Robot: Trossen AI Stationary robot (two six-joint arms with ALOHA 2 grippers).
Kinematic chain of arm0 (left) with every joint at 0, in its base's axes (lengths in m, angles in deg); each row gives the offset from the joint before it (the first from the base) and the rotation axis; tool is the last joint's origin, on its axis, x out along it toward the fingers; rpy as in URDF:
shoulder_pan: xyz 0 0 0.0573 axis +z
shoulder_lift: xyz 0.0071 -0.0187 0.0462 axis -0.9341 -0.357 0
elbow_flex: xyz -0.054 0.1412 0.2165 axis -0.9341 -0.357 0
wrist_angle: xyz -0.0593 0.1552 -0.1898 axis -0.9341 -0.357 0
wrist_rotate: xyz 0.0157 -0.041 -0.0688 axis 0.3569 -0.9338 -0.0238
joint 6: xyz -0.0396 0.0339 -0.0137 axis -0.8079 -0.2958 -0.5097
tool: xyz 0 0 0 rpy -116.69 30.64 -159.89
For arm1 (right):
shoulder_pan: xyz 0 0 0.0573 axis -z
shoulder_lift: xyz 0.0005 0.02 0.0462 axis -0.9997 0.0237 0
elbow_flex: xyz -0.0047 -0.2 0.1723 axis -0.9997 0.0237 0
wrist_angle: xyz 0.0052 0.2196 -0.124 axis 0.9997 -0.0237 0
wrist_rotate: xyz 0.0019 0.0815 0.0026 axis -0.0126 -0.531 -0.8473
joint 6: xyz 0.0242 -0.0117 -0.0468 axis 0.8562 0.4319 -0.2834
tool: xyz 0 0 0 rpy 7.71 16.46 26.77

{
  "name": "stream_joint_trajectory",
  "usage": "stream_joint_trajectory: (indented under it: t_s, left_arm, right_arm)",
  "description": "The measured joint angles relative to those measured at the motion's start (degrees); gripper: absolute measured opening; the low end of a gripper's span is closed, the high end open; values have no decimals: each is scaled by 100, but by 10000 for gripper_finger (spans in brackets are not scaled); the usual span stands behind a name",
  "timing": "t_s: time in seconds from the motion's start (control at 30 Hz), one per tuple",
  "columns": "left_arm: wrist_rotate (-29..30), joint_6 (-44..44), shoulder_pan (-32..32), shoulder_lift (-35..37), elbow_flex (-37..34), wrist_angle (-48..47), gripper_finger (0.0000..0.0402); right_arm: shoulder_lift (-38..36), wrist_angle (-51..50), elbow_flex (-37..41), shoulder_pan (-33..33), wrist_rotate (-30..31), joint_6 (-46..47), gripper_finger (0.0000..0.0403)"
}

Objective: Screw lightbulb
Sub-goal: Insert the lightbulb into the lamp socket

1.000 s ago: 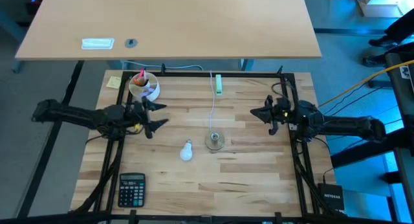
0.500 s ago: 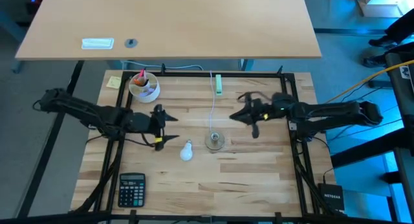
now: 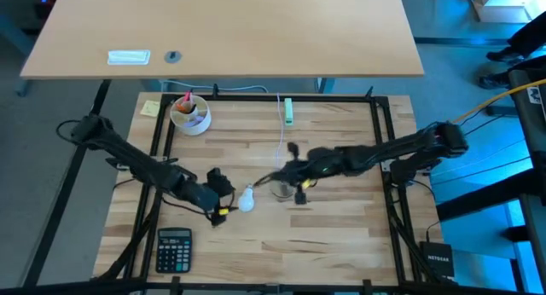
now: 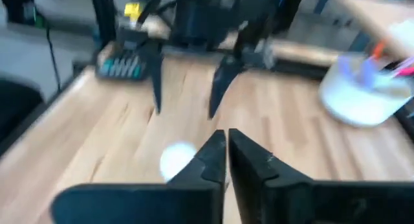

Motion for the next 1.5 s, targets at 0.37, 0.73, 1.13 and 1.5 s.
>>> stream_joint_trajectory:
  t_s: [0.37, 0.73, 1.13, 1.5]
  left_arm:
    - [15, -270, -110, -678, -4, -52, 318]
    - [357, -644, -93, -682, -59, -54, 318]
    - [472, -1440, -86, -769, -59, -23, 318]
    - [438, -1282, 132, -1276, -59, 21, 318]
  right_arm:
    - [1855, -201, -877, -111, 896, -1904, 209]
    - [2963, -384, -1558, -116, 1241, -3080, 243]
    - [3385, -367, -1765, 62, 1002, -3775, 243]
    - [3600, -302, -1785, 115, 466, -3576, 243]
